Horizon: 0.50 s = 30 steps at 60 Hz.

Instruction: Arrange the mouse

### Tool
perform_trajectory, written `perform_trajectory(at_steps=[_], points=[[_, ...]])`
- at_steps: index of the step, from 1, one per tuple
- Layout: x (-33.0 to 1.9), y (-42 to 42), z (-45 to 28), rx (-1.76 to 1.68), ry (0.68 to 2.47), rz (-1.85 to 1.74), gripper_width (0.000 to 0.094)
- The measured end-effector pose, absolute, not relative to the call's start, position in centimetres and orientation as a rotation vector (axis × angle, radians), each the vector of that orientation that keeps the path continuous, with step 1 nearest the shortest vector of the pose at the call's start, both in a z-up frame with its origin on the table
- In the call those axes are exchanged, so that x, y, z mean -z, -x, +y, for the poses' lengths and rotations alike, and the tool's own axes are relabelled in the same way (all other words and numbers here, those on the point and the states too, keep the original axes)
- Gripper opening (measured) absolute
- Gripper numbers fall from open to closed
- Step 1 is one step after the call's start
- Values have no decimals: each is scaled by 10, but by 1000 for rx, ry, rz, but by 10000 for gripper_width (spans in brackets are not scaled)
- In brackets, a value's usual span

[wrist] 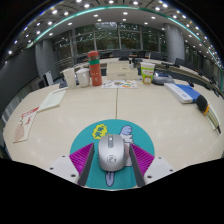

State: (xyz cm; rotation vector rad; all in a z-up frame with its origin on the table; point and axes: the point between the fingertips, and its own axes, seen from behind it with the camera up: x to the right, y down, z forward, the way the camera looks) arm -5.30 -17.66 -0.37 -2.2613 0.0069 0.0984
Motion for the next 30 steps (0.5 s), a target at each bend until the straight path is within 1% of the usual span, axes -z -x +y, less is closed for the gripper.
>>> perform_trajectory(at_steps=[2, 3, 5, 9, 22, 30], points=[[-1, 53, -182, -89, 2260, -3, 834], [-5, 53, -184, -82, 2258, -6, 874], [-16, 51, -190, -62, 2249, -12, 832], [-46, 48, -205, -37, 2229, -23, 865], [-142, 54, -292, -18, 2173, -10, 861], [-185, 62, -356, -5, 2129, -27, 858]])
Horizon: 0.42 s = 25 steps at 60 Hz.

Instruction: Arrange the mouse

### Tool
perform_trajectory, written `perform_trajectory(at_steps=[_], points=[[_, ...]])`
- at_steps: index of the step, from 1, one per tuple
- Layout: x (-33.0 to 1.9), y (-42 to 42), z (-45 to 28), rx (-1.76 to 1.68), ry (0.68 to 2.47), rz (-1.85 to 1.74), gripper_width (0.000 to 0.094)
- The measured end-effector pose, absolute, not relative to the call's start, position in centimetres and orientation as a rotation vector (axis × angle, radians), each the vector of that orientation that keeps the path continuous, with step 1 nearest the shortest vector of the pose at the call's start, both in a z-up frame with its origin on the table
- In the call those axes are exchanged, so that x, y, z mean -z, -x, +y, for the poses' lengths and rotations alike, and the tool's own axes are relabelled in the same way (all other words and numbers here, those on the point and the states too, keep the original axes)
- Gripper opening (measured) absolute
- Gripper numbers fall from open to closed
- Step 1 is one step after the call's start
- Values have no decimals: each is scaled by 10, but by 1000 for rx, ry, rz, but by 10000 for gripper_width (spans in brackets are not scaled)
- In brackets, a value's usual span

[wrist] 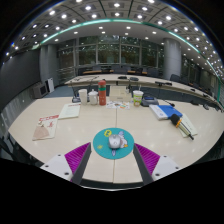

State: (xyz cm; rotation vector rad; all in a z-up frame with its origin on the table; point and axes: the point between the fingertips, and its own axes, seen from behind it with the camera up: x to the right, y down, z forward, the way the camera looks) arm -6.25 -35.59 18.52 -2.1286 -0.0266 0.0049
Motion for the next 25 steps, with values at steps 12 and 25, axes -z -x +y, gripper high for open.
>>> perform_trajectory(at_steps=[12, 25], points=[[-221, 76, -439, -24, 2092, -46, 856], [-239, 77, -482, -9, 2061, -57, 856]])
